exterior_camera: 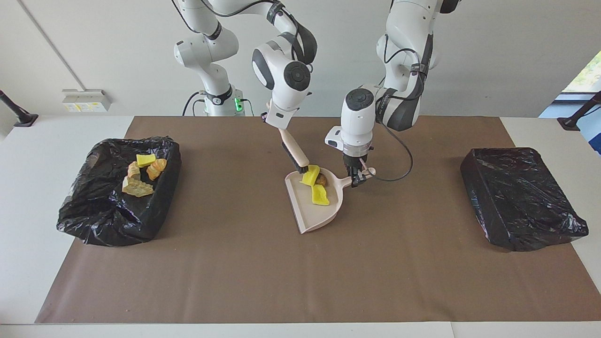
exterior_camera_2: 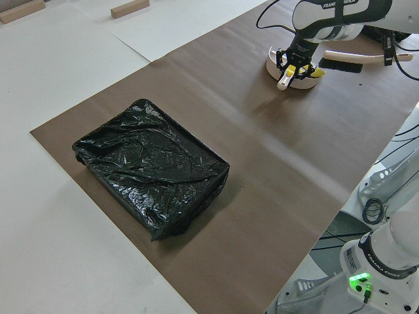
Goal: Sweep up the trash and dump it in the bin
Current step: 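Push the last pieces into the dustpan with the right gripper's brush, then lift the dustpan with the left gripper while the right gripper withdraws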
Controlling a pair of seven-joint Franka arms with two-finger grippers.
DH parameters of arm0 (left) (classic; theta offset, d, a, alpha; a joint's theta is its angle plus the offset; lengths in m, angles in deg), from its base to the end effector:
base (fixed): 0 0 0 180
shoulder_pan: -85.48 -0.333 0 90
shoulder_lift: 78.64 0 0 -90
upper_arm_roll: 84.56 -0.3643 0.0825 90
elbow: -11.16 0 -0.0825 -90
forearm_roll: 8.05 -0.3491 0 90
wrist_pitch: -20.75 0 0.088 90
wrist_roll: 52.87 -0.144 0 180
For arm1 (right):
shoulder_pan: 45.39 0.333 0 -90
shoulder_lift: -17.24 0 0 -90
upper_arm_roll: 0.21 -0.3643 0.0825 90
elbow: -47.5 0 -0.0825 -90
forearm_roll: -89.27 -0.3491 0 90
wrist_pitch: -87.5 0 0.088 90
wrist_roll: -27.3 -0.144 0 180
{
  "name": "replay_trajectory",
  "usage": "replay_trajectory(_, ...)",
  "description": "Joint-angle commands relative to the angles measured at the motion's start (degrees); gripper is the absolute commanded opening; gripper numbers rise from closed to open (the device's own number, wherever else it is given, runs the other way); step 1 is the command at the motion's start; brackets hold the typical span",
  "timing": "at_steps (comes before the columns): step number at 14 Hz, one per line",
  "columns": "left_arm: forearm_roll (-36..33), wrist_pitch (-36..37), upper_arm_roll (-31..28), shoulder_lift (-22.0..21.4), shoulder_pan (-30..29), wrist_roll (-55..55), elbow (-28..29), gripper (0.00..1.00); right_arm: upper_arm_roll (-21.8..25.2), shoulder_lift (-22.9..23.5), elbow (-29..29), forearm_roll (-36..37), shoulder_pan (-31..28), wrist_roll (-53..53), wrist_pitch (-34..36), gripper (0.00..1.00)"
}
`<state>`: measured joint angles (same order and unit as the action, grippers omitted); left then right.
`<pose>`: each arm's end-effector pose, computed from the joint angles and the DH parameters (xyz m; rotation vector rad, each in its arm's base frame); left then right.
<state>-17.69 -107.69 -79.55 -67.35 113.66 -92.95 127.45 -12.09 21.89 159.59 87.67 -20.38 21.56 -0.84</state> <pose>0.4832 -0.3022 0.3848 -2.3326 1.9265 -0.0144 0.3742 0.2834 0.4384 2.8132 0.7801 -0.7097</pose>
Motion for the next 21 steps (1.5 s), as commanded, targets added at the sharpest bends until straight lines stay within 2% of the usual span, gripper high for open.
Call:
replay_trajectory(1,0.5,-1.8,-0.2,-1.5,-0.1,1.5,2.1,0.00,-0.4,1.9,-0.5,6.1,-3.5,9.7,-3.2,0.00)
replay_trajectory(3,0.5,-1.8,-0.3,-1.5,-0.1,5.4,2.1,0.00,-0.4,2.5,0.5,6.8,-4.8,11.3,-4.6,0.00)
replay_trajectory(6,0.5,-1.8,-0.3,-1.5,-0.5,6.1,2.1,0.00,-0.4,2.3,-1.9,7.8,-4.8,11.1,0.6,0.00)
replay_trajectory(8,0.5,-1.8,-0.3,-1.6,-0.9,6.1,2.8,0.00,0.0,0.4,-4.1,7.7,-5.0,11.3,5.1,0.00)
replay_trajectory(12,0.5,-1.8,-0.2,-1.5,-1.8,6.0,2.5,0.00,0.3,-3.9,-4.2,6.4,-6.3,8.4,8.9,0.00)
replay_trajectory(14,0.5,-1.6,-0.3,-0.9,-2.3,5.6,0.6,0.00,0.4,-7.6,1.3,-2.6,-6.0,-3.6,9.2,0.00)
replay_trajectory(16,0.5,-0.5,-0.3,-1.3,-3.9,4.7,-0.8,0.00,0.2,-12.5,9.8,-8.4,-5.4,-15.0,1.8,0.00)
replay_trajectory(17,0.5,-0.3,-0.3,-1.7,-4.9,3.7,-0.8,0.00,0.2,-14.0,11.8,-11.8,-5.4,-17.7,0.7,0.00)
replay_trajectory(19,0.5,1.5,-0.3,-3.9,-7.8,-0.3,-1.0,0.00,0.0,-14.8,12.9,-17.4,-5.3,-22.9,0.2,0.00)
replay_trajectory(21,0.5,5.1,-0.3,-6.7,-11.7,-3.9,-1.0,0.00,-0.2,-13.8,13.2,-19.1,-0.8,-30.8,-1.8,0.00)
